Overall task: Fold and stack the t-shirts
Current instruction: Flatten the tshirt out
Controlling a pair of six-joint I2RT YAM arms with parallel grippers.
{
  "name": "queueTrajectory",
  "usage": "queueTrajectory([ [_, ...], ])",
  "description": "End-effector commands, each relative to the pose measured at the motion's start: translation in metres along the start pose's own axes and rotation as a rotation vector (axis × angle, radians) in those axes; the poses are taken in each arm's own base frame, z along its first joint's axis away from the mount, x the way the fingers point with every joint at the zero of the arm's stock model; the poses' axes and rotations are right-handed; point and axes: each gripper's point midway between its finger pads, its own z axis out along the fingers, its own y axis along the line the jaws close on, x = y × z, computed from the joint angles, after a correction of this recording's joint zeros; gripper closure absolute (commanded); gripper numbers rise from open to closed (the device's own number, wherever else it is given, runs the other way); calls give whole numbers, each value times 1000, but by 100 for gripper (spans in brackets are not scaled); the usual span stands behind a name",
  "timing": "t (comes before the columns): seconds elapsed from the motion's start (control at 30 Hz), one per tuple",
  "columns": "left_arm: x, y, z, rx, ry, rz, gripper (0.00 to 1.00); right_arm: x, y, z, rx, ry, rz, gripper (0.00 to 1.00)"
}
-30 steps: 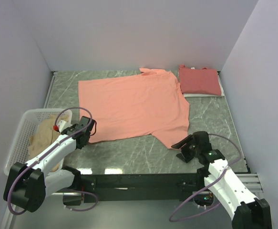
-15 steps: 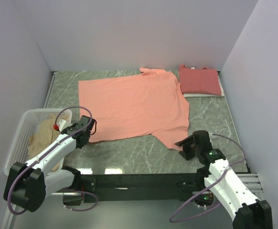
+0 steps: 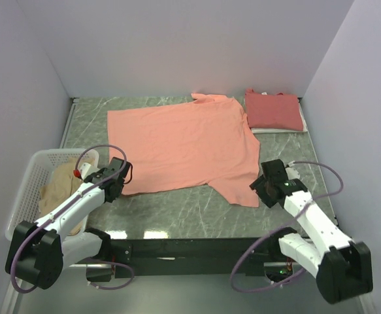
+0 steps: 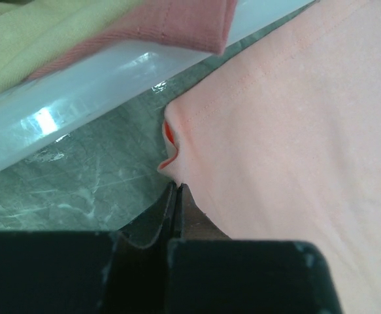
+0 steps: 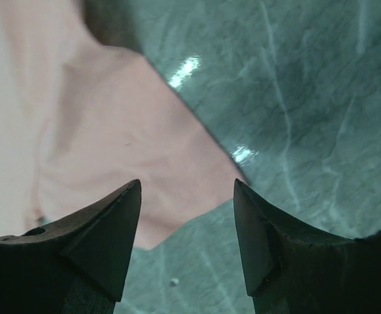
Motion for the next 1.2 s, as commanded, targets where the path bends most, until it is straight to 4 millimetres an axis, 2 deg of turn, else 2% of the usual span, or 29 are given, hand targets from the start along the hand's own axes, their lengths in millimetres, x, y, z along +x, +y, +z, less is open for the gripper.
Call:
queueTrajectory([
  [0.0, -11, -18, -9, 48, -22, -6, 99, -16, -3, 9, 62, -55, -92, 35],
  [0.33, -11, -18, -10, 50, -20, -10, 99, 7, -13, 34, 74, 16, -102, 37],
  [0.63, -8, -16, -7, 42, -13, -12, 99, 20, -12, 44, 54, 58, -101, 42],
  [0.73, -7, -16, -7, 40, -13, -10, 99, 24, -10, 46, 41, 76, -101, 51],
  [0.77, -7, -17, -7, 43, -12, -9, 99, 23, -7, 47, 29, 75, -99, 60],
  [0.83, -8, -18, -7, 42, -14, -10, 99, 24, -2, 46, 8, 84, -97, 73],
  [0.87, -9, -18, -8, 42, -16, -10, 99, 23, 1, 45, -5, 83, -99, 83],
  [0.97, -10, -16, -8, 36, -20, -4, 99, 18, 11, 37, -37, 77, -106, 100],
  [1.1, -12, -12, -10, 30, -28, -4, 99, -2, 25, 13, -100, 6, -103, 100],
  [1.17, -13, -10, -10, 29, -31, -3, 99, -6, 22, 4, -103, -15, -101, 100],
])
